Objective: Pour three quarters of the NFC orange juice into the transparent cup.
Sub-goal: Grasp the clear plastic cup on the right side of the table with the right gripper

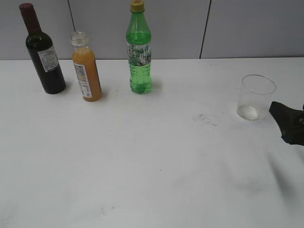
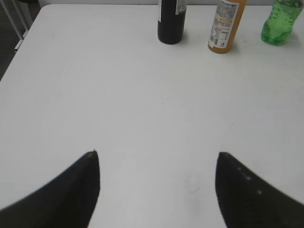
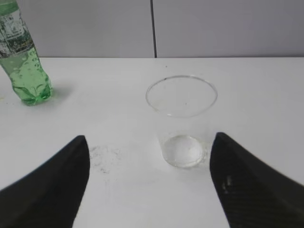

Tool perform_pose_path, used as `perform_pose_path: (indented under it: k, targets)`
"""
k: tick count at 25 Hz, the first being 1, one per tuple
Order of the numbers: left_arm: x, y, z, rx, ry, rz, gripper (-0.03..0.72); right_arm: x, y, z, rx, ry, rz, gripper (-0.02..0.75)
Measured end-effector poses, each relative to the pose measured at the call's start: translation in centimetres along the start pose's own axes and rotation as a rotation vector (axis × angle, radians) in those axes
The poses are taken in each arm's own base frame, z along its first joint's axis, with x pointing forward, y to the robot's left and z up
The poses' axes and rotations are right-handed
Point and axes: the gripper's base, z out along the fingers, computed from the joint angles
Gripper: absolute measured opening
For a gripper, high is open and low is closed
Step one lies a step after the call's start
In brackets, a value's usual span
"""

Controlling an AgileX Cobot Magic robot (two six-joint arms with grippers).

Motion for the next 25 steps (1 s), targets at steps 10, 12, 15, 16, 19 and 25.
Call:
perform_pose_path:
  k: [10, 12, 15, 16, 19, 25]
  targets:
    - [0.0, 0.0, 0.0, 0.000, 0.000, 0.000, 0.584, 2.6, -0.7, 1.5, 0.049, 0.035, 0.073, 0.647]
    - [0.0, 0.0, 0.0, 0.000, 0.000, 0.000, 0.584, 3.5, -0.9, 1.7, 0.072, 0.077, 0.087, 0.647]
    - [0.0, 0.0, 0.0, 0.000, 0.000, 0.000, 0.584, 4.8, -1.0, 2.1, 0.071, 0.142, 0.078, 0.646]
    - [0.0, 0.0, 0.0, 0.000, 0.000, 0.000, 0.584, 5.2, -1.0, 2.2, 0.066, 0.158, 0.065, 0.646]
    - [0.0, 0.0, 0.0, 0.000, 0.000, 0.000, 0.584, 5.7, -1.1, 2.9, 0.057, 0.177, 0.042, 0.645]
    - [0.0, 0.0, 0.0, 0.000, 0.000, 0.000, 0.584, 5.2, -1.4, 4.5, 0.054, 0.138, 0.028, 0.645]
